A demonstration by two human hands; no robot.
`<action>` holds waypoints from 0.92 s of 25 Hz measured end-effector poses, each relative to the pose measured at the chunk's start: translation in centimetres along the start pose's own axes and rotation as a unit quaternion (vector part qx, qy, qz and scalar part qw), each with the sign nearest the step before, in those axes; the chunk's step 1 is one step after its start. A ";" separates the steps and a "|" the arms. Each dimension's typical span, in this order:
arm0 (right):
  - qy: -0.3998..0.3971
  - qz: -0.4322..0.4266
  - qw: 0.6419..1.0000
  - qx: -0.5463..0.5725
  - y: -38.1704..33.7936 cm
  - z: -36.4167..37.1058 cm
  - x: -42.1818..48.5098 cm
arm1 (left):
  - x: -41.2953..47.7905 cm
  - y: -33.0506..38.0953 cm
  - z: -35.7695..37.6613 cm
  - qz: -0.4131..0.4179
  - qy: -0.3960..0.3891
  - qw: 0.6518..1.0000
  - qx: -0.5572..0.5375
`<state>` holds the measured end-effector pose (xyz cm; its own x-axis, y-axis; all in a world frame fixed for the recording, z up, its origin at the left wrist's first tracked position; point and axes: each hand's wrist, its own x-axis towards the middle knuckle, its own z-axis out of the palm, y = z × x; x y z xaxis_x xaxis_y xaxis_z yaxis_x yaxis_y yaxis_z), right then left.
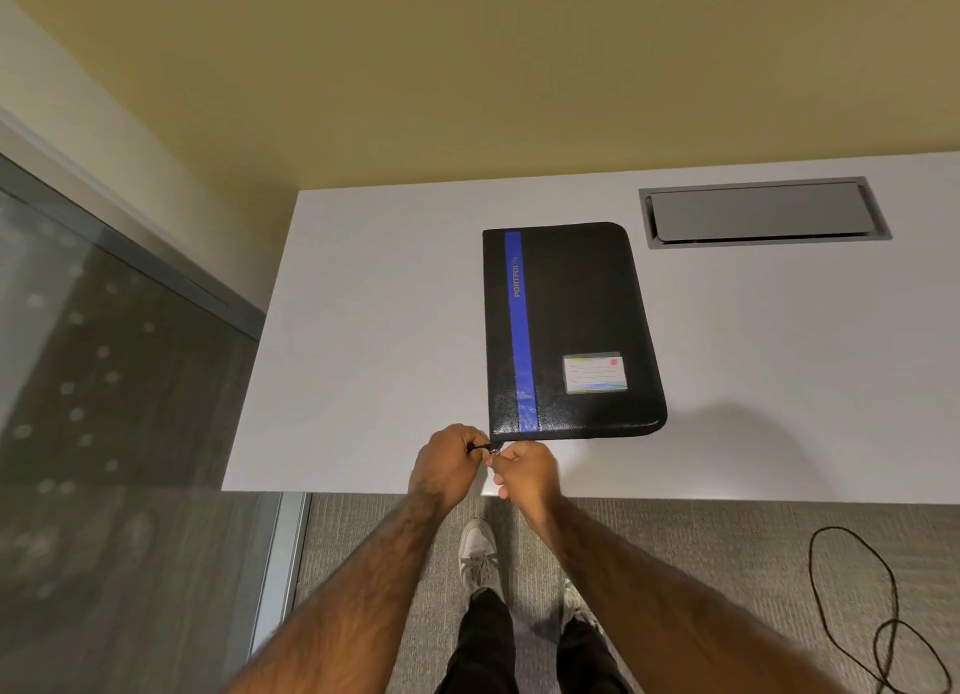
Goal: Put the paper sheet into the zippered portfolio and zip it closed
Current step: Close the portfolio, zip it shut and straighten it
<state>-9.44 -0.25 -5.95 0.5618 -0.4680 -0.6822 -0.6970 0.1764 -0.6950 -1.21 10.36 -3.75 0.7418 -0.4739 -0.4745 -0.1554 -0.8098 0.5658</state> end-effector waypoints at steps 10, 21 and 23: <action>0.073 -0.160 0.864 -0.473 -0.9 -1.1 0.3 | -0.3 0.1 -0.4 0.002 0.023 0.996 0.083; 0.105 -0.144 0.858 -0.482 0.7 -5.3 1.2 | 0.4 -0.3 -1.4 -0.013 0.019 0.995 0.101; 0.135 -0.170 0.847 -0.485 1.5 -7.1 0.9 | 0.4 -0.4 -1.6 -0.016 0.021 0.994 0.106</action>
<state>-13.11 -6.55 -5.97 0.7726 -0.5529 -0.3119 -0.6270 -0.7417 -0.2384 0.19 11.02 -3.10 0.7739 -0.4362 -0.4591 -0.2629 -0.8808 0.3937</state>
